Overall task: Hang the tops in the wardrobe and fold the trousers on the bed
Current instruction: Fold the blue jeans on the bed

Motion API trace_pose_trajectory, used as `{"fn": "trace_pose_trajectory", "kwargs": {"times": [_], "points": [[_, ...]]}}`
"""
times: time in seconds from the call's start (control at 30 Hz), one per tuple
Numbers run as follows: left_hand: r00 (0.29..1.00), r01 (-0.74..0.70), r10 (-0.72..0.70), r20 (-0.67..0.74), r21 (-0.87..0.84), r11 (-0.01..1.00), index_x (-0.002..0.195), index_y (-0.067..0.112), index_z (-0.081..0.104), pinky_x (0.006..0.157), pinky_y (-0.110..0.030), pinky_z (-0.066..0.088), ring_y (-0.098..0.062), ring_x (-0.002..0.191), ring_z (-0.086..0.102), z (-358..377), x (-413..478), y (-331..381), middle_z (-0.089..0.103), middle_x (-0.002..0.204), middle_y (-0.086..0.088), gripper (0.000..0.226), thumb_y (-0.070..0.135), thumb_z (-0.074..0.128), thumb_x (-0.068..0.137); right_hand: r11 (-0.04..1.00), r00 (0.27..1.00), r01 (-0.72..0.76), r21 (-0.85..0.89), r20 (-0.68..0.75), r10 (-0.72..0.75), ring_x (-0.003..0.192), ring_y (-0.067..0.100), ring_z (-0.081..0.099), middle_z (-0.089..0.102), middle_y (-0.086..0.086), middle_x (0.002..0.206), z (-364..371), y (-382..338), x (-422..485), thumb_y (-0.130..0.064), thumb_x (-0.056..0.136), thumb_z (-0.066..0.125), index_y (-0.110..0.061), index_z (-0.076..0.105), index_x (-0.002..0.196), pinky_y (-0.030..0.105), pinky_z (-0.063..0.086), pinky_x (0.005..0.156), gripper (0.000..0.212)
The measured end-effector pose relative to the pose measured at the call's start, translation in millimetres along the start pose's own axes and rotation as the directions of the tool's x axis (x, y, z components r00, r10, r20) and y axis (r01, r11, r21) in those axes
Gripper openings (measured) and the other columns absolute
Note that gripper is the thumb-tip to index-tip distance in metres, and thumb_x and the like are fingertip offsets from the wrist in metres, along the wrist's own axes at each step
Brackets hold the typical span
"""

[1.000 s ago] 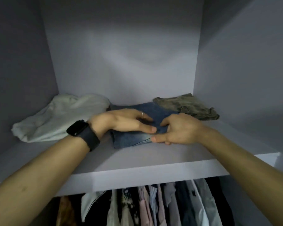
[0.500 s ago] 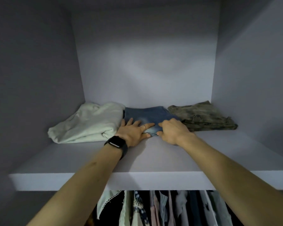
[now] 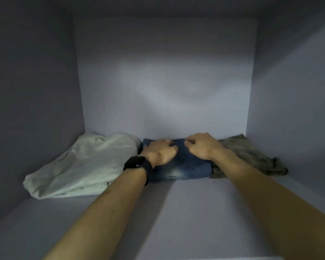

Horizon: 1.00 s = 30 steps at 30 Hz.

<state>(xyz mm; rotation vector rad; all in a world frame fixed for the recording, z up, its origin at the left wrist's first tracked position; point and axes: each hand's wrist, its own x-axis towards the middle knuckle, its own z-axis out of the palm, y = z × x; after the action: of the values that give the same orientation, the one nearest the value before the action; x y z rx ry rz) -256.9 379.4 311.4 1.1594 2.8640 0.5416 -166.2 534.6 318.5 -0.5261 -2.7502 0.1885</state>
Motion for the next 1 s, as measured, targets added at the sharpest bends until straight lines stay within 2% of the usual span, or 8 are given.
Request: {"fn": "trace_pose_trajectory", "kwargs": {"times": [0.03,0.1,0.2,0.37,0.5,0.57,0.67,1.0], "points": [[1.0,0.006,-0.005,-0.012,0.072,0.997,0.151,0.028,0.04,0.123,-0.051,0.013,-0.027,0.151,0.022,12.5,4.2,-6.1,0.026,0.165,-0.003,0.054,0.049,0.027,0.103,0.999,0.996,0.01,-0.05,0.085,-0.006,0.143,0.025,0.038,0.041,0.004,0.158,17.5,-3.1,5.4,-0.043,0.105,0.032,-0.025,0.049,0.147,0.042,0.03,0.118,0.049],[0.998,0.066,-0.067,0.008,0.123,0.99,0.159,0.04,0.013,0.122,-0.05,-0.002,-0.025,0.156,0.001,40.8,7.4,-24.3,0.004,0.17,0.003,0.065,0.066,0.016,0.099,0.994,0.973,-0.015,-0.104,0.227,0.039,0.156,0.015,0.008,0.01,-0.003,0.17,48.5,-1.9,8.9,-0.045,0.107,0.017,-0.025,0.017,0.161,0.045,0.002,0.126,0.058],[0.994,0.098,-0.101,0.028,0.092,0.991,0.158,0.046,0.006,0.122,-0.047,-0.004,-0.022,0.156,-0.005,47.1,18.9,-48.2,-0.002,0.17,0.005,0.071,0.075,0.016,0.094,0.988,0.962,-0.062,-0.138,0.255,0.096,0.155,0.009,-0.003,-0.001,-0.009,0.169,60.6,6.1,17.9,-0.05,0.105,0.009,-0.027,0.003,0.162,0.05,-0.011,0.122,0.062],[0.994,0.102,-0.108,0.025,0.186,0.977,0.161,0.034,0.012,0.123,-0.049,-0.002,-0.024,0.156,0.001,38.2,20.4,-48.0,0.004,0.17,0.0,0.068,0.066,0.015,0.1,0.978,0.958,-0.074,-0.193,0.257,0.124,0.156,0.014,-0.001,0.001,-0.005,0.17,53.5,-6.4,15.8,-0.051,0.105,0.009,-0.026,0.005,0.162,0.056,-0.011,0.122,0.062],[0.993,0.084,-0.031,-0.11,0.523,0.848,0.154,0.017,0.038,0.12,-0.056,-0.012,-0.029,0.154,0.015,37.1,3.8,-25.7,0.034,0.161,-0.008,0.07,0.054,0.009,0.102,0.952,0.997,-0.024,-0.304,0.06,0.044,0.156,0.02,0.003,0.008,0.005,0.17,51.6,-18.2,1.6,-0.046,0.107,0.014,-0.014,0.021,0.16,0.052,-0.001,0.125,0.062],[0.993,0.096,-0.05,-0.104,0.504,0.858,0.158,0.021,0.028,0.112,-0.061,-0.025,-0.03,0.155,0.006,45.7,-7.0,-25.2,0.025,0.165,-0.007,0.073,0.058,0.005,0.1,0.982,0.993,0.023,-0.187,0.119,0.0,0.156,0.019,0.001,0.005,0.004,0.17,61.2,-20.4,-9.7,-0.05,0.107,0.013,-0.014,0.016,0.161,0.045,0.001,0.126,0.065],[0.99,0.14,-0.122,-0.072,0.38,0.914,0.162,0.027,0.007,0.11,-0.063,-0.026,-0.029,0.155,-0.003,58.3,-18.3,-33.0,0.005,0.17,-0.003,0.075,0.064,0.001,0.097,0.999,0.972,0.013,-0.041,0.236,-0.003,0.156,0.012,-0.004,-0.003,-0.004,0.17,70.2,-17.0,-19.0,-0.057,0.105,0.01,-0.021,0.003,0.162,0.037,-0.004,0.125,0.068],[0.991,0.137,-0.129,-0.048,0.279,0.95,0.161,0.03,0.01,0.117,-0.06,-0.014,-0.031,0.155,-0.001,51.9,-27.4,-25.5,0.007,0.169,-0.003,0.064,0.056,0.006,0.103,0.988,0.972,-0.069,-0.139,0.214,0.098,0.156,0.028,0.002,0.002,0.011,0.169,59.3,-39.9,-34.0,-0.043,0.109,0.013,-0.018,0.006,0.163,0.049,0.002,0.126,0.059]]}}
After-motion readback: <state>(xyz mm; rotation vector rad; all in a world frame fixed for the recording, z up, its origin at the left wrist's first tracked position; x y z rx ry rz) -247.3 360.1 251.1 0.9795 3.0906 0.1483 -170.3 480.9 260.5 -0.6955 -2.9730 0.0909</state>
